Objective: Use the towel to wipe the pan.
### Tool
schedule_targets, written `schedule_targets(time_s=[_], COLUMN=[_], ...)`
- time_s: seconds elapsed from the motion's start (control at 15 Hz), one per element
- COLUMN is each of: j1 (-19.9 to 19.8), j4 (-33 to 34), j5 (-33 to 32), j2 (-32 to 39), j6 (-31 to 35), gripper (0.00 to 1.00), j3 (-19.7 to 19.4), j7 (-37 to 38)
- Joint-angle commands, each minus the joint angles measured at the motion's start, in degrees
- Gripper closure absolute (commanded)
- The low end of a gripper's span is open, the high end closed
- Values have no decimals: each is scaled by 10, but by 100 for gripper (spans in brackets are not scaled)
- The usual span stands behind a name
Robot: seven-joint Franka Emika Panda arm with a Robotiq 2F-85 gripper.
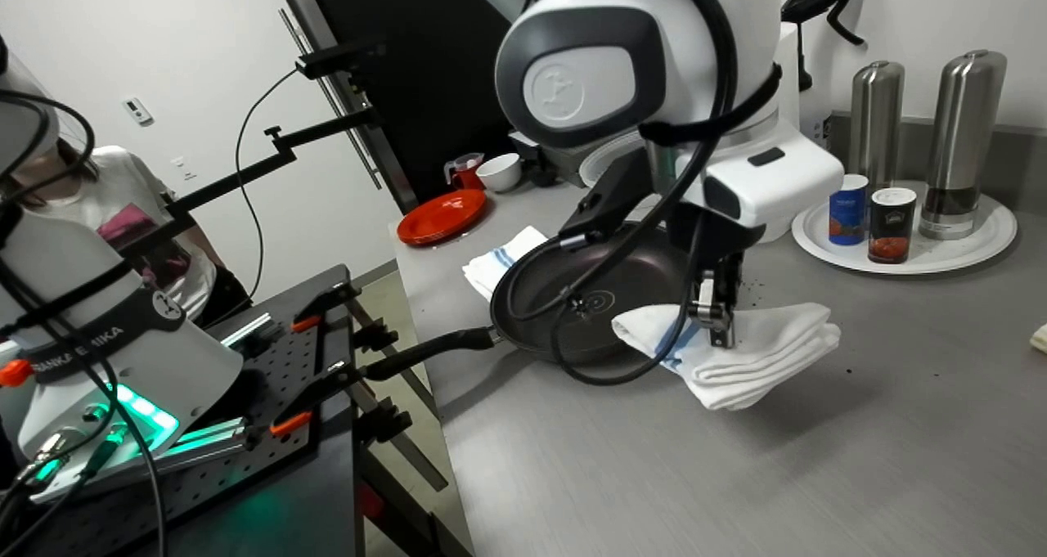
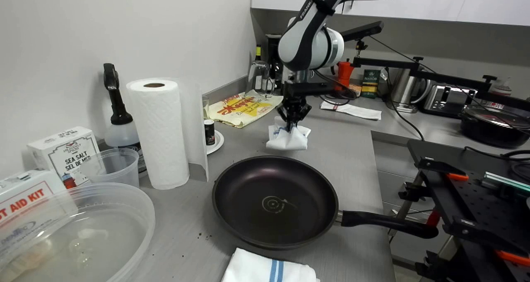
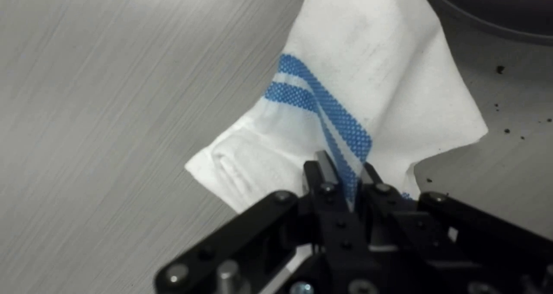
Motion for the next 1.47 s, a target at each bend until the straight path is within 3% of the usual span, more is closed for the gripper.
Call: schedule_targets(time_s=[0.0, 0.4, 0.67, 0.93, 1.13, 1.4], j1=[2, 28, 78, 156, 217, 269], j4=[-91, -177, -217, -219, -202, -171], j5=[-8, -18, -55, -160, -239, -284], j2=[-103, -193, -201, -144, -90, -22], j6=[-3, -19, -23, 23, 46, 51], gripper=[98, 98, 98, 98, 98, 98], j3=[0, 25, 38, 6, -40, -88], j7=[-41, -77, -67, -2, 58, 105])
